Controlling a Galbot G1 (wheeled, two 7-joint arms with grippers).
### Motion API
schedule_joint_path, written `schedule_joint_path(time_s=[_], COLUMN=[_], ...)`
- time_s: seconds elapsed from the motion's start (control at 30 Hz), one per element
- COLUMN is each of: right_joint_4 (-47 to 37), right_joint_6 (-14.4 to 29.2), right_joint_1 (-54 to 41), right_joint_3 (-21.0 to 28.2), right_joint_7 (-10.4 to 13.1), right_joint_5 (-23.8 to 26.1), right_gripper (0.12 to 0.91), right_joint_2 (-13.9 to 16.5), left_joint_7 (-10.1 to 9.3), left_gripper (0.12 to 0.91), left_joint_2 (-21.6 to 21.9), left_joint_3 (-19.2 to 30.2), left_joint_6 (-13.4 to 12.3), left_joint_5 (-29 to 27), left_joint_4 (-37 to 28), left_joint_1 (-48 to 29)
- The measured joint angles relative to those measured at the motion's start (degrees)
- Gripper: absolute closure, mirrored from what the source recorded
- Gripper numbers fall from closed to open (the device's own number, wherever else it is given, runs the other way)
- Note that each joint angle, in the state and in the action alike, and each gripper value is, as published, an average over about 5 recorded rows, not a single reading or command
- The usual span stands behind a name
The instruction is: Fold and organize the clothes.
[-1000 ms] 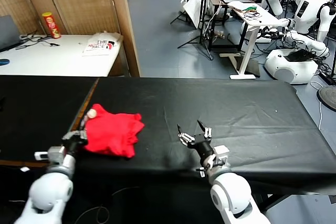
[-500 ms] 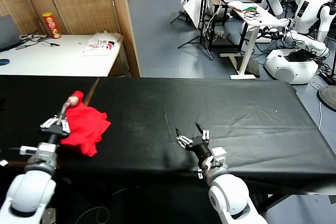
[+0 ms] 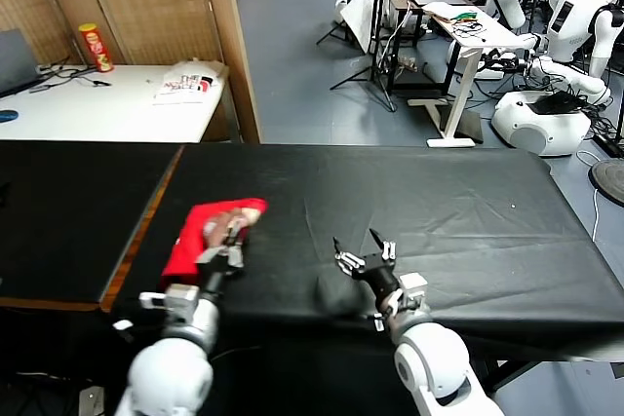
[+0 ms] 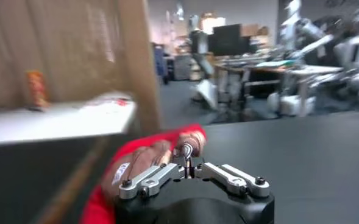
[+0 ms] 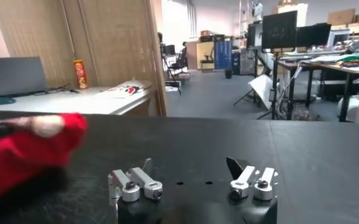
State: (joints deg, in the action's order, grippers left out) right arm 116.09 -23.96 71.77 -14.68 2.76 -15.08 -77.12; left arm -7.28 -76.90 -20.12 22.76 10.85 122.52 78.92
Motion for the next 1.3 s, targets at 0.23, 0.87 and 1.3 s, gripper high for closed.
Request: schedule_joint_path(time_s=[0.23,0.87,1.3], right_joint_4=[0.5,-11.4,-23.5], right_joint_6=[-3.4,-7.9,-2.1], right_joint_1=[0.6,-9.7,-17.9], right_joint_3=[0.4,6.1,9.3], right_joint_7=[-2.6,4.3,-2.0], right_joint_5=[-4.5,-17.1,-8.5], right_gripper=[0.227,0.227,0.758], right_joint_2=[2.0,-2.1,-5.9], left_joint_7=[7.77,8.73,6.96], left_gripper=[0.525,0.232,0.232], left_joint_2=[-5.4,1.0,0.8], left_joint_3=[5.7,-1.2,-4.8], left_joint_6=[-3.4,-9.2,-12.4], left_joint_5=[-9.4,-4.9,-5.1], left_joint_4=[-2.6,2.2,3.8], left_joint_1=[0.3,3.0,9.2])
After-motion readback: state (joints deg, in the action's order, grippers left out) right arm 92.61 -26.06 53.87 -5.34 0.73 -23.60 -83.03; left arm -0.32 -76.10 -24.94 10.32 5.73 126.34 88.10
